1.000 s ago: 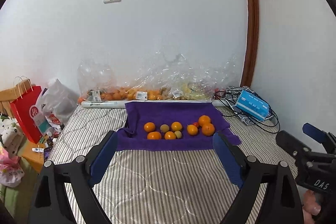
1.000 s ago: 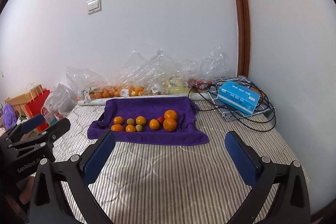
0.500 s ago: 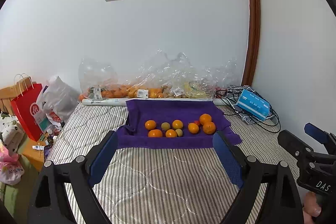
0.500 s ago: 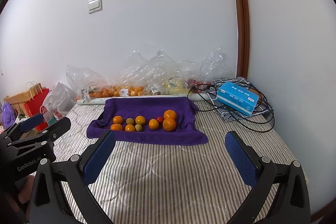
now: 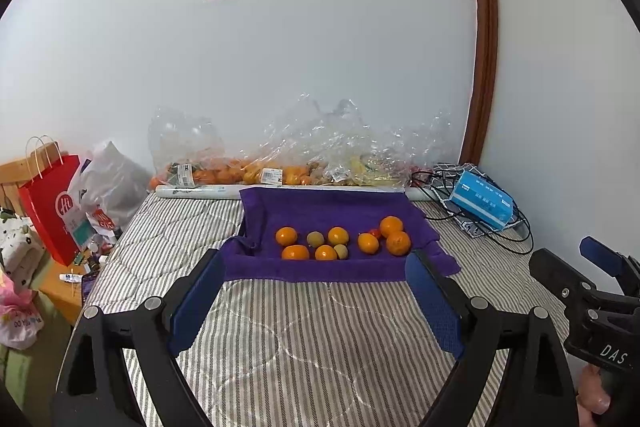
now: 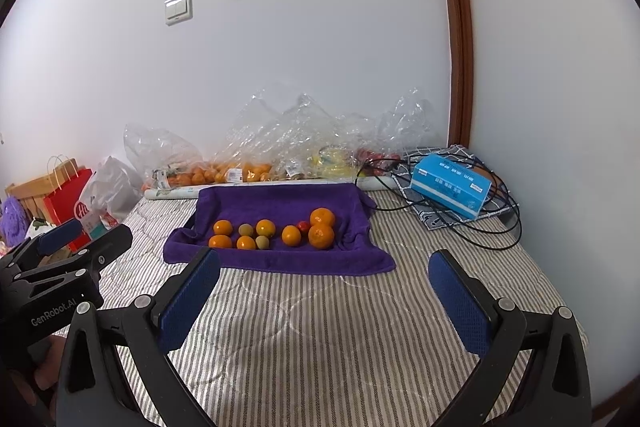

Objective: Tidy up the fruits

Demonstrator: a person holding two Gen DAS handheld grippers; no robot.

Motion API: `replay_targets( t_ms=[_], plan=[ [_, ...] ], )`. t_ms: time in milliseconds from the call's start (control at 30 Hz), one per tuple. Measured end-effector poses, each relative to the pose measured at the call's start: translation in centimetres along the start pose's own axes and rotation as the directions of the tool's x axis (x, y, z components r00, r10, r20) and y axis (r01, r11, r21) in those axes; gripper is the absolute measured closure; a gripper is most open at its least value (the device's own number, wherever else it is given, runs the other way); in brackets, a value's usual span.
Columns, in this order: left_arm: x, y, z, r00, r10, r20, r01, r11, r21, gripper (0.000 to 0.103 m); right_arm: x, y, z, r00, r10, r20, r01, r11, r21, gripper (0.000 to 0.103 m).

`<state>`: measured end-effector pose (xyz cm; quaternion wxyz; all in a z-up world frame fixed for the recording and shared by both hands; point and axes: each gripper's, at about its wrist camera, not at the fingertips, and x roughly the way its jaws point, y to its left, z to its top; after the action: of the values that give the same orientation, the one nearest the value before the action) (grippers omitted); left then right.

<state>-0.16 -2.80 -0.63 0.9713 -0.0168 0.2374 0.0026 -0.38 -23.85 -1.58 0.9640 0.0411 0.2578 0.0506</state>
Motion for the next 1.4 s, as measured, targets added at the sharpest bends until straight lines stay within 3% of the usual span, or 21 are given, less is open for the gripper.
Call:
replay_targets(
  t_ms=[1400],
  plan=[
    [-0.08,0.27,-0.07,1.000,-0.009,-0.004,0.009,1.000,0.007,0.012,-0.79,0.98,0.11,1.000,0.008,0.017,-0.008,1.000,-0.019,0.001]
  ],
)
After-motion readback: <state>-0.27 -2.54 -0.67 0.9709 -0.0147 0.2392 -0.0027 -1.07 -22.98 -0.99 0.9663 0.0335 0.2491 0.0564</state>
